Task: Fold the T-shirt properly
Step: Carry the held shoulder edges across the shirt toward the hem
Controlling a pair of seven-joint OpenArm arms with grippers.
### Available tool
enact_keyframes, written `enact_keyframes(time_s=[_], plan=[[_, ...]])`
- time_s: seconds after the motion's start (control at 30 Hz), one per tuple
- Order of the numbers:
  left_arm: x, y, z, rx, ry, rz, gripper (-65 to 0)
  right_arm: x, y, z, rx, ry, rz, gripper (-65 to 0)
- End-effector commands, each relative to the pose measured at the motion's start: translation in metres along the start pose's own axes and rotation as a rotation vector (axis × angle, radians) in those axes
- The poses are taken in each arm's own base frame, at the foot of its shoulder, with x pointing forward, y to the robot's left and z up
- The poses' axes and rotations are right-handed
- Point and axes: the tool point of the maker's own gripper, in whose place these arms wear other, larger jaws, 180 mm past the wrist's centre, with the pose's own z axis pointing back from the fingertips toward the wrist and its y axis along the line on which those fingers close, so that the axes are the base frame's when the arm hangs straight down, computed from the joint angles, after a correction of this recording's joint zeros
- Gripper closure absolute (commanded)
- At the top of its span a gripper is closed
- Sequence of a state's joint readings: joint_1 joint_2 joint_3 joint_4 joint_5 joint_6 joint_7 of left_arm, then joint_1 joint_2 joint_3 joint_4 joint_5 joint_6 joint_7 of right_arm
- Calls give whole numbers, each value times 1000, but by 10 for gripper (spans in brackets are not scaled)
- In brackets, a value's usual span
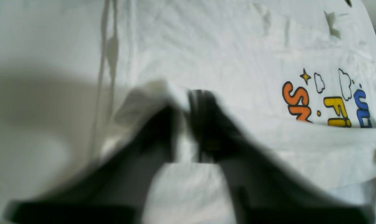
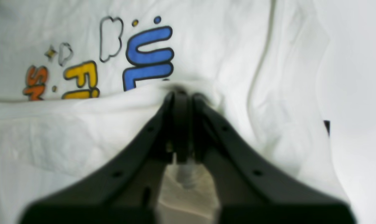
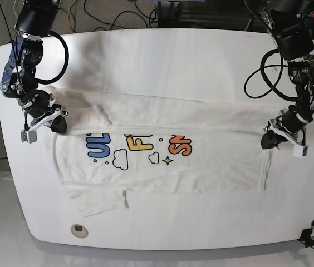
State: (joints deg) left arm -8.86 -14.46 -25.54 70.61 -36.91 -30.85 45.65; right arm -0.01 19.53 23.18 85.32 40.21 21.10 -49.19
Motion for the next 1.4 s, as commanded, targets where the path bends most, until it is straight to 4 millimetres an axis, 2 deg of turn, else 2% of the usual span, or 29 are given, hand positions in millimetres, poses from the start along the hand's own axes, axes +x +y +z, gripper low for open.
enact_keyframes(time_s=[0.0,0.07,0.1,0.17,0.2,0.33,0.43,0.5,0.57,0.7,0.9,1.0,1.1,1.37], plan=[[29,1,5,0,-77,-26,-226,20,-6,5,-29,-47,49,-156],[27,4,5,20,-64,-42,-343,18,-10,5,-54,-34,70,-280],[24,7,5,35,-50,-59,-381,18,-12,6,-64,-29,78,-344],[21,12,5,62,-27,-86,-420,16,-18,7,-87,-16,96,-449],[21,12,6,68,-24,-97,-422,15,-20,8,-100,-10,109,-474],[22,20,11,85,1,-169,-422,20,-32,23,-199,8,240,-476],[29,16,15,70,-26,-243,-422,25,-33,36,-259,7,336,-478],[30,16,25,91,-27,-315,-422,25,-32,42,-279,11,378,-479],[37,10,33,110,-54,-382,-422,23,-32,52,-300,21,439,-478],[37,1,47,122,-92,-463,-422,15,-40,60,-356,51,490,-478],[26,-10,64,113,-111,-520,-422,-11,-43,61,-343,80,475,-478],[20,-11,69,116,-100,-529,-422,-19,-50,66,-355,77,431,-478],[15,-13,72,114,-92,-539,-420,-34,-56,61,-331,113,419,-478],[12,-3,81,144,-88,-525,-420,-43,-72,48,-323,108,344,-478]])
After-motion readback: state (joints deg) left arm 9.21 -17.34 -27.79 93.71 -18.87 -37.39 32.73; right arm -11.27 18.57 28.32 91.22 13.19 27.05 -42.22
